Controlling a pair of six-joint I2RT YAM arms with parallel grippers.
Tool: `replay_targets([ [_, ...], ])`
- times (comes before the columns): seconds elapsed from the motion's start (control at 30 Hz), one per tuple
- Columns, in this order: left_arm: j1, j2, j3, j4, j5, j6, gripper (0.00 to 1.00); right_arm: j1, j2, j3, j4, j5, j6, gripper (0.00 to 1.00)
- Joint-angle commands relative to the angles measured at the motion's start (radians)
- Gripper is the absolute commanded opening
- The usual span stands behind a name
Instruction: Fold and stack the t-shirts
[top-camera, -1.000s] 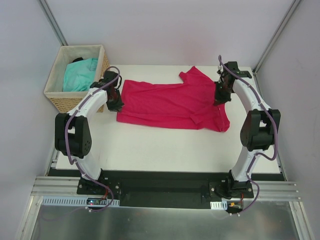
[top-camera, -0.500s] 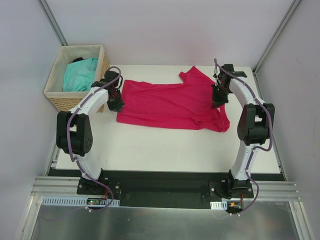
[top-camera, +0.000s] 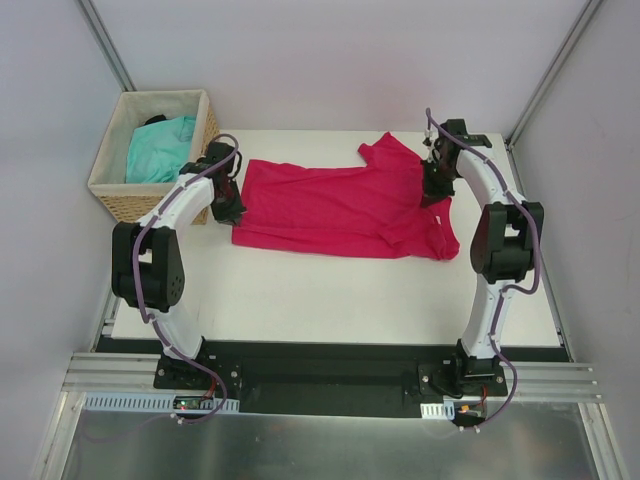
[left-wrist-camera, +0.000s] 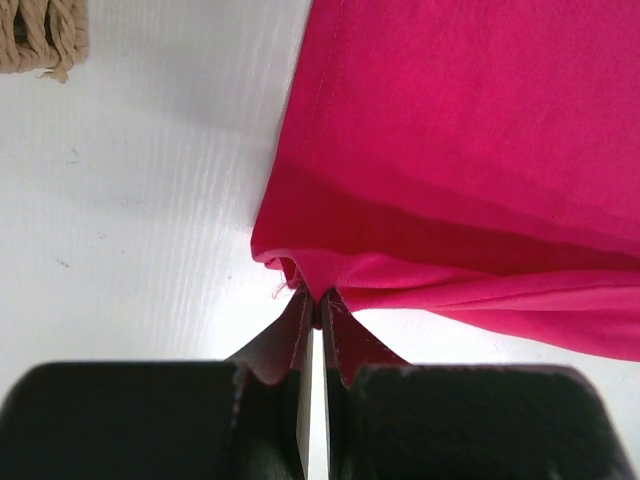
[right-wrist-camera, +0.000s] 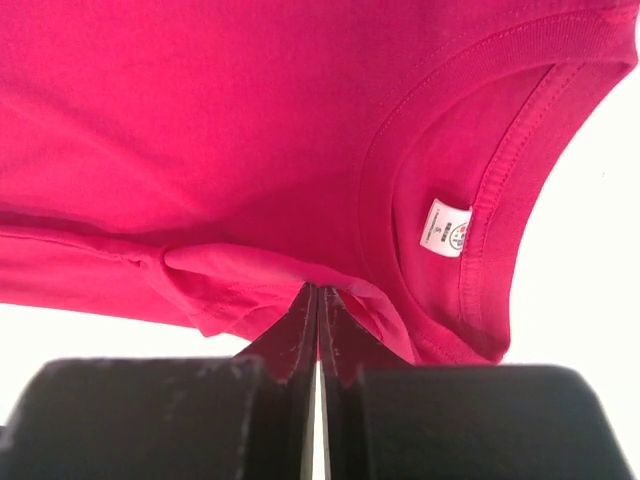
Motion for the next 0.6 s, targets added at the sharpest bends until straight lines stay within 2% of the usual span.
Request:
replay_targets([
  [0.0, 0.011, 0.001, 0.025, -0.033, -0.029, 0.026, 0.00, 0.005, 0.023, 0.059, -0.015, -0.003, -0.017, 0.01],
  [0.33, 0.011, 0.042, 0.071, -0.058, -0.022, 0.024, 0.00, 0.007, 0.092, 0.124, -0.021, 0.015, -0.020, 0.01],
  [0.57, 0.011, 0.068, 0.100, -0.065, -0.026, 0.024, 0.00, 0.004, 0.076, 0.133, -0.022, 0.074, -0.013, 0.01],
])
